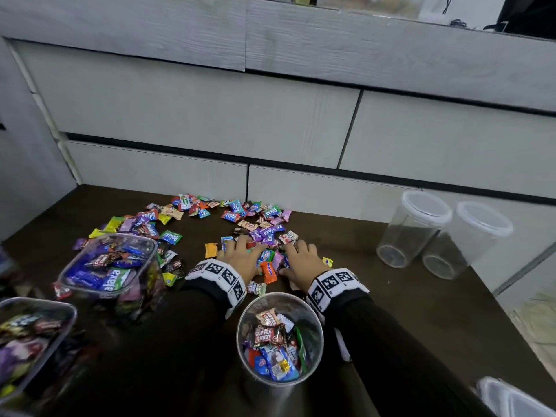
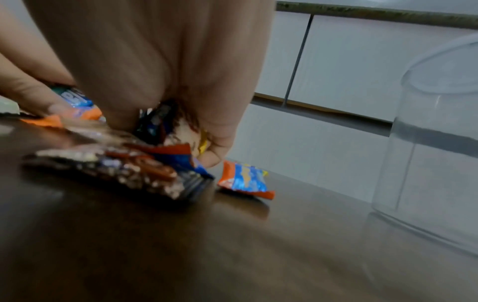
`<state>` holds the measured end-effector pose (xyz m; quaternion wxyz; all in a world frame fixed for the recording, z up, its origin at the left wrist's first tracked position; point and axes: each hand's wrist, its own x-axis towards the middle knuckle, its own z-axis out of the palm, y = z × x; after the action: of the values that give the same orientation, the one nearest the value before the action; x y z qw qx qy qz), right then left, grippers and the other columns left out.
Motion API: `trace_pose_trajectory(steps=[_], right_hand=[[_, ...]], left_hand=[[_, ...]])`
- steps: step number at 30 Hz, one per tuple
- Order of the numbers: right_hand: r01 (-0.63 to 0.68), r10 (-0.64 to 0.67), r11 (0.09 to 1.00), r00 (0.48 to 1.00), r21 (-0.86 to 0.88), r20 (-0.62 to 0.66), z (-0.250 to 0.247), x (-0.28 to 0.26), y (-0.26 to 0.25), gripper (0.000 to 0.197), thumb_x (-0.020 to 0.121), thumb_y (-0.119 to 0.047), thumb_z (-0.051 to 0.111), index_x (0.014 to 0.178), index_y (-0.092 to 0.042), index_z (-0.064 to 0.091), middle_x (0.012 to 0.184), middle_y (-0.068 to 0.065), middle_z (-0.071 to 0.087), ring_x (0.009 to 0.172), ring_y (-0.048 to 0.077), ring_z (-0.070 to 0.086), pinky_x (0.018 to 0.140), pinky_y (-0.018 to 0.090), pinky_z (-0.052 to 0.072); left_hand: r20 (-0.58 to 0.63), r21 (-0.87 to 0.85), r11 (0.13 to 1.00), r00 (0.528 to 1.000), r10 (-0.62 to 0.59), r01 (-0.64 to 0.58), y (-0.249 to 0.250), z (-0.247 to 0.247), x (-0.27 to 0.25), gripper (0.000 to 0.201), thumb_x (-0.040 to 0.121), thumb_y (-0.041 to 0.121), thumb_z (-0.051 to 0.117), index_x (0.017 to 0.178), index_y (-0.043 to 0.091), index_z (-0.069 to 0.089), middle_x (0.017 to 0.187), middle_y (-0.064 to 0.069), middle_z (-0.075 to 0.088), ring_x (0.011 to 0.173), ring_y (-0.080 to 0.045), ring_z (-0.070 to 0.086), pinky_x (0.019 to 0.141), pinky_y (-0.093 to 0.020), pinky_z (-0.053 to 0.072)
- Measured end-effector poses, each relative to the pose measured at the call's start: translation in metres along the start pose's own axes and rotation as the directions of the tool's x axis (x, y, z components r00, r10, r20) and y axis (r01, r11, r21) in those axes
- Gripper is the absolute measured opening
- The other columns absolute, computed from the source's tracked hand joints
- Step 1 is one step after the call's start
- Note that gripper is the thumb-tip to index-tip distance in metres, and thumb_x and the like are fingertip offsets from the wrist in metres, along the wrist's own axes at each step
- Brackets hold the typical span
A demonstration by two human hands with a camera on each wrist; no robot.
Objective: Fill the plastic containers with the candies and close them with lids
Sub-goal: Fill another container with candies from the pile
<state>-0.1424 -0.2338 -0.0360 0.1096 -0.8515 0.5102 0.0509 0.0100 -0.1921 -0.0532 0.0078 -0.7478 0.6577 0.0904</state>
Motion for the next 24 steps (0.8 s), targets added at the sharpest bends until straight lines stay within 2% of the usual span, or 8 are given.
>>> trace_pose_trajectory(steps=[4, 8, 10, 12, 16, 18, 22, 24], right_hand=[[0.000, -0.002, 0.997, 0.999, 0.082, 0.032, -0.003, -0.001, -0.001, 0.048, 0.095, -0.021, 0.053, 0.137, -0.011, 0.034, 0.137, 0.017, 0.037, 0.124, 0.038, 0.040, 0.100, 0.044, 0.036], [0.034, -0.038, 0.998, 0.998, 0.061, 0.055, -0.008, -0.006, -0.001, 0.047, 0.094, -0.014, 0.051, 0.137, -0.008, 0.033, 0.133, 0.020, 0.040, 0.120, 0.038, 0.046, 0.095, 0.042, 0.040], [0.050, -0.054, 0.995, 0.997, 0.088, 0.047, -0.012, -0.009, 0.003, 0.048, 0.093, -0.013, 0.052, 0.137, -0.007, 0.034, 0.130, 0.020, 0.043, 0.117, 0.036, 0.049, 0.092, 0.038, 0.041], [0.032, -0.034, 0.987, 0.999, 0.157, 0.009, -0.015, -0.013, 0.008, 0.045, 0.092, -0.014, 0.054, 0.134, -0.007, 0.037, 0.124, 0.020, 0.050, 0.112, 0.035, 0.052, 0.089, 0.037, 0.043], [0.002, 0.011, 0.964, 0.999, 0.265, -0.049, -0.022, -0.024, 0.020, 0.042, 0.090, -0.015, 0.057, 0.129, -0.009, 0.043, 0.110, 0.019, 0.062, 0.100, 0.032, 0.060, 0.081, 0.032, 0.049], [-0.001, 0.028, 0.947, 0.996, 0.320, -0.081, -0.025, -0.029, 0.025, 0.042, 0.088, -0.015, 0.060, 0.128, -0.011, 0.046, 0.107, 0.016, 0.063, 0.095, 0.028, 0.061, 0.074, 0.024, 0.044], [0.030, 0.049, 0.915, 0.982, 0.402, -0.184, -0.035, -0.041, 0.030, 0.041, 0.085, -0.015, 0.066, 0.123, -0.013, 0.051, 0.102, 0.007, 0.063, 0.079, 0.013, 0.053, 0.059, 0.010, 0.037], [0.064, 0.040, 0.901, 0.973, 0.429, -0.229, -0.040, -0.049, 0.029, 0.040, 0.084, -0.015, 0.068, 0.121, -0.014, 0.053, 0.103, 0.006, 0.065, 0.077, 0.009, 0.051, 0.060, 0.008, 0.034]], left_hand=[[0.034, -0.019, 1.000, 0.999, -0.001, 0.001, -0.001, -0.004, -0.001, 0.054, 0.096, 0.009, 0.052, 0.143, 0.029, 0.035, 0.140, -0.012, 0.027, 0.129, -0.034, 0.036, 0.101, -0.042, 0.041], [0.074, -0.119, 0.993, 0.997, 0.035, -0.026, -0.002, -0.014, -0.006, 0.052, 0.092, -0.003, 0.052, 0.136, 0.020, 0.037, 0.132, -0.016, 0.031, 0.105, -0.034, 0.058, 0.089, -0.038, 0.050], [0.047, -0.190, 0.982, 0.998, 0.033, -0.024, -0.003, -0.017, -0.009, 0.048, 0.092, -0.005, 0.052, 0.132, 0.019, 0.039, 0.128, -0.015, 0.034, 0.098, -0.031, 0.061, 0.082, -0.035, 0.051], [0.030, -0.313, 0.950, 1.000, 0.007, 0.002, -0.005, -0.019, -0.013, 0.040, 0.096, -0.002, 0.050, 0.129, 0.019, 0.042, 0.126, -0.014, 0.037, 0.094, -0.027, 0.062, 0.082, -0.036, 0.053], [-0.024, -0.468, 0.883, 0.998, -0.051, 0.034, -0.005, -0.027, -0.025, 0.024, 0.104, 0.019, 0.040, 0.128, 0.022, 0.044, 0.125, -0.014, 0.041, 0.066, -0.019, 0.050, 0.074, -0.038, 0.050], [-0.044, -0.509, 0.860, 0.998, -0.052, 0.022, -0.004, -0.034, -0.029, 0.029, 0.105, 0.020, 0.040, 0.134, 0.022, 0.040, 0.129, -0.015, 0.042, 0.074, -0.022, 0.053, 0.078, -0.038, 0.048], [-0.094, -0.559, 0.829, 0.995, -0.039, -0.021, -0.003, -0.051, -0.040, 0.042, 0.103, 0.017, 0.043, 0.144, 0.018, 0.032, 0.140, -0.016, 0.039, 0.113, -0.030, 0.055, 0.092, -0.035, 0.041], [-0.125, -0.587, 0.808, 0.991, -0.037, -0.044, -0.004, -0.059, -0.046, 0.039, 0.103, 0.018, 0.044, 0.141, 0.015, 0.035, 0.143, -0.015, 0.039, 0.119, -0.028, 0.052, 0.098, -0.035, 0.039]])
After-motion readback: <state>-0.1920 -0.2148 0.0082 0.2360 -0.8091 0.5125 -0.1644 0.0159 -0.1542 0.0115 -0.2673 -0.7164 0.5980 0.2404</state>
